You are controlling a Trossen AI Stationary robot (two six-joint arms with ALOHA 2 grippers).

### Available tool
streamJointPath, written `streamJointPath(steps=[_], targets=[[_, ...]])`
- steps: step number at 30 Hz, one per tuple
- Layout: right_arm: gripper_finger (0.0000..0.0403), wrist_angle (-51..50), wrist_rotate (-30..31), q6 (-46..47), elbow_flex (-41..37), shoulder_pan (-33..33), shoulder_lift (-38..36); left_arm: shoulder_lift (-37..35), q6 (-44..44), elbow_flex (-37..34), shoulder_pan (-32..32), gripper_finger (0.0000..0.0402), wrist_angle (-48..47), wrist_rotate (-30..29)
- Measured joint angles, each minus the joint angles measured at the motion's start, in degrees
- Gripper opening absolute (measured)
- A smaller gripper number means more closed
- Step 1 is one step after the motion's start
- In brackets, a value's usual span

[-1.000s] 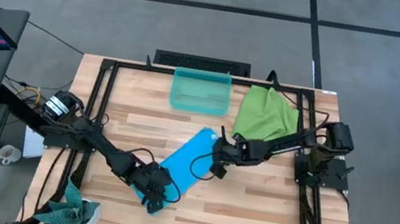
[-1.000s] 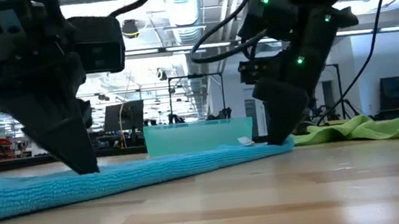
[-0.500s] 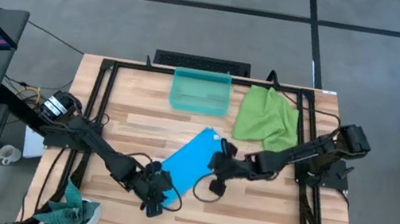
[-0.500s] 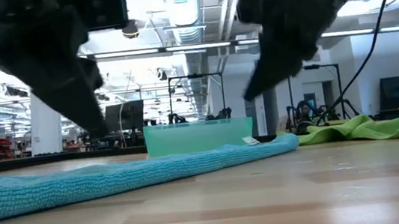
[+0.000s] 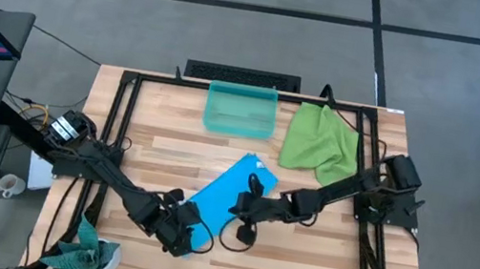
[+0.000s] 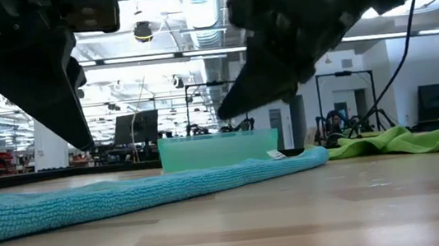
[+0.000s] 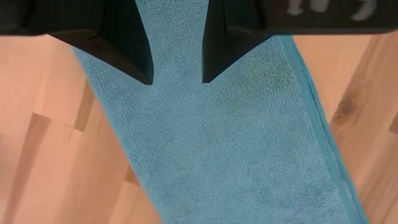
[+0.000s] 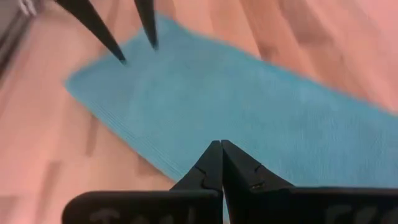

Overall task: Roll microfiber towels into tight, uniform cylinder then place into a basket
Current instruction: Fold the blue microfiber cloth

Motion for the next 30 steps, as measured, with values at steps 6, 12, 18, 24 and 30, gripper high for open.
streamJointPath(steps=[6, 12, 18, 24, 30], targets=[[0.0023, -2.4, -5.1, 2.1, 0.3, -2.3, 3.0, 0.0, 0.0, 0.0, 0.2, 0.0128, -0.2, -0.2], [0.002, -7.3, -10.6, 4.6, 0.3, -3.7, 3.3, 0.0, 0.0, 0.0, 0.2, 0.0128, -0.2, -1.0], [0.0024, -13.9, -12.0, 4.7, 0.5, -3.9, 2.4, 0.0, 0.6, 0.0, 0.3, 0.0128, -0.3, -1.5], [0.0023, -22.6, -20.4, 1.5, 2.7, -3.5, 2.3, 0.0, 1.6, 0.0, 0.3, 0.0128, -0.3, -1.9], [0.0026, -29.4, -20.9, -1.2, 5.0, -1.5, 1.1, 0.1, 2.0, 0.0, 0.3, 0.0128, -0.2, -2.8]])
